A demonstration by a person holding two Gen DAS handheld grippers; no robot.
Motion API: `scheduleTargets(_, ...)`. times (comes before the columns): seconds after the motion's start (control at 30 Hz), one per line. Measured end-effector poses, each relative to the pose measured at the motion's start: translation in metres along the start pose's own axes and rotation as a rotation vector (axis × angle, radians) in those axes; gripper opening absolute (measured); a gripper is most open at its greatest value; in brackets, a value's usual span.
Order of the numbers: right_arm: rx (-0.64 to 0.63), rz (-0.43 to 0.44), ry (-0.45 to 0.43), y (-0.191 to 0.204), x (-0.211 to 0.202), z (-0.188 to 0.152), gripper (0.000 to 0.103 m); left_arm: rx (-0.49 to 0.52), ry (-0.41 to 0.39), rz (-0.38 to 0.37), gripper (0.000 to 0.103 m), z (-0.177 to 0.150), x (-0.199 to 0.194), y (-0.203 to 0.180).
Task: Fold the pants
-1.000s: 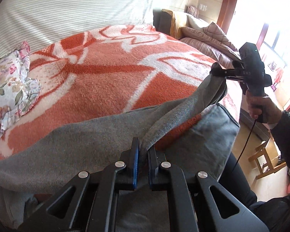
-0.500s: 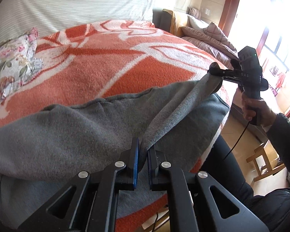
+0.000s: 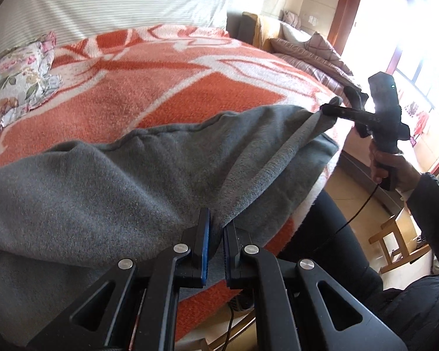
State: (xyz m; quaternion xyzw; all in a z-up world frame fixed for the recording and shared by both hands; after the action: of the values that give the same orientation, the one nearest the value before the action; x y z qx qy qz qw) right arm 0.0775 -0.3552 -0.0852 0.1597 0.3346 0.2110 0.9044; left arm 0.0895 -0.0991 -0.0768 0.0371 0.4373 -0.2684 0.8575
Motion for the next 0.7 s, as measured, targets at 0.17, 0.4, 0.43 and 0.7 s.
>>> scheduleTargets(0.17,0.037,-0.032,0.101,-0.012,0.014,-0.022,0.05,-0.019,0.095,-0.008,0.016,-0.024,0.035,0.004)
scheduleTargets(0.4,0.073,-0.09,0.052,-0.007,-0.013,-0.017,0.071,-0.099,0.07,-0.053,0.05,-0.026,0.025,0.013)
scheduleTargets(0.43,0.074,-0.093,0.032,-0.003,-0.018,-0.011,0.075,-0.106,0.046,-0.051,0.054,-0.024,0.018,0.015)
scheduleTargets(0.7,0.022,0.071,-0.016,0.076,0.0,0.014,0.077,-0.214,-0.015,-0.004,0.054,-0.026,-0.011,0.053)
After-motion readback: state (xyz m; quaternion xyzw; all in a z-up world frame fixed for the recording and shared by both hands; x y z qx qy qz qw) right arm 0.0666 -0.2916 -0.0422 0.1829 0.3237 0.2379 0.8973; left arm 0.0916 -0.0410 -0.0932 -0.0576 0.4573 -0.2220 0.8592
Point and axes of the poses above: each gripper's, at about its wrist camera, not at the fingertips, and x roughly the way its jaws point, y to its left, z to its top, the point moved 8 cm from there along x, roughly the way its jaws point, and after that the axes turned 2 degrees about -z, right-handed, at the moved point
